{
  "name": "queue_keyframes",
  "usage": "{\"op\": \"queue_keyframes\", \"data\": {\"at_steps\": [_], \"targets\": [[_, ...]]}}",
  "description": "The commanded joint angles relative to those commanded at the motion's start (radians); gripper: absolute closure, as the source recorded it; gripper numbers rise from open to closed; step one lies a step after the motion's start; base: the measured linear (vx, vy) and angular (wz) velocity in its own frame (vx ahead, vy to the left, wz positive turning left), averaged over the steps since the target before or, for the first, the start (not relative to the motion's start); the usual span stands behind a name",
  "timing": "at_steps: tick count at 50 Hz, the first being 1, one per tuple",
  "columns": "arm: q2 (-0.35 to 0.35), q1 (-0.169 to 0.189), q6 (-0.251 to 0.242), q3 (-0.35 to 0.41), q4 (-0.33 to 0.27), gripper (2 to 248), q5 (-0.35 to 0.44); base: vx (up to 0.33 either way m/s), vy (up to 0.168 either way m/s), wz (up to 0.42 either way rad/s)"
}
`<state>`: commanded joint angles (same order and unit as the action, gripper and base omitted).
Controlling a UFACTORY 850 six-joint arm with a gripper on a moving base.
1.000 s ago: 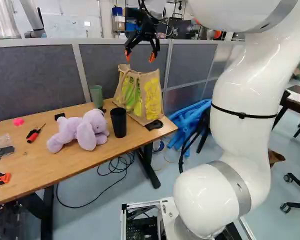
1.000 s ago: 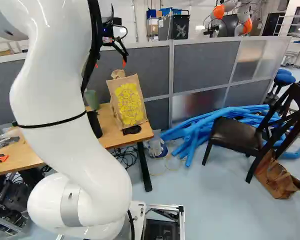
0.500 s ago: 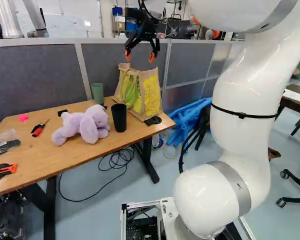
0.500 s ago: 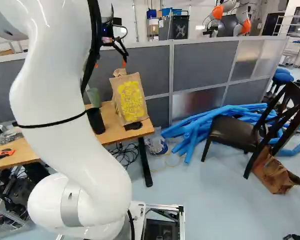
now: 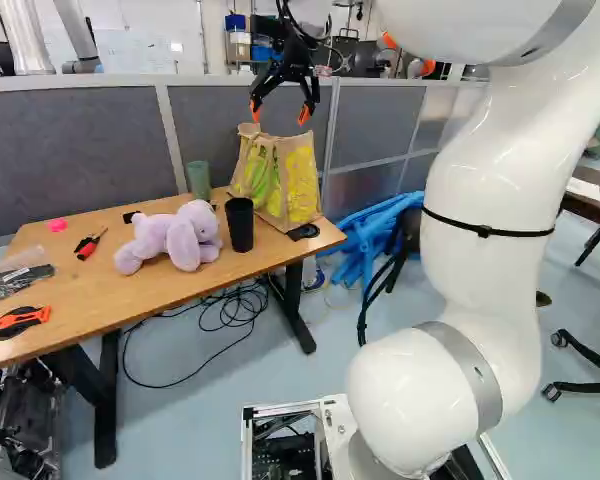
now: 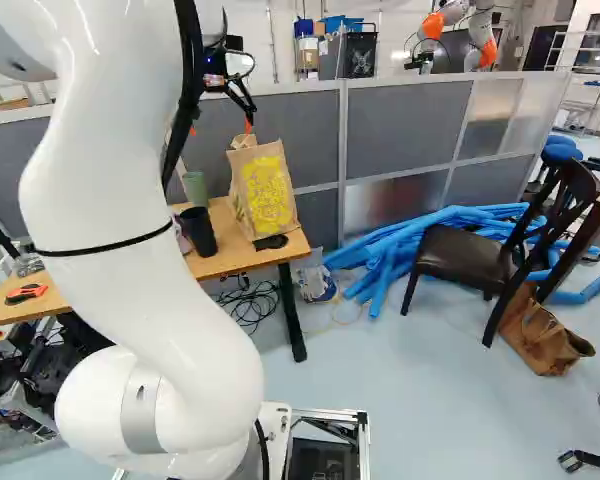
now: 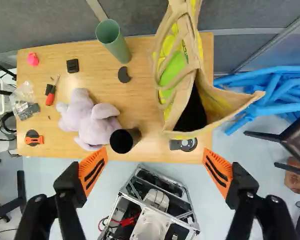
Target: Pick up the bag on the ground and place it on the table
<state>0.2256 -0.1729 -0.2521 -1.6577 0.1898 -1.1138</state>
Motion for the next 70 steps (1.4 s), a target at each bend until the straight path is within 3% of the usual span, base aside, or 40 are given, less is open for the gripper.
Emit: {"op": "queue_keyframes", "data": {"at_steps": [46,70], "targets": [[0.0,0.0,0.0,0.0,0.0,3,0.0,-0.113,-0.002,0.001],[-0.003,0.001,0.002,0.01,-0.001,3,0.012,-0.005,0.0,0.0]]}}
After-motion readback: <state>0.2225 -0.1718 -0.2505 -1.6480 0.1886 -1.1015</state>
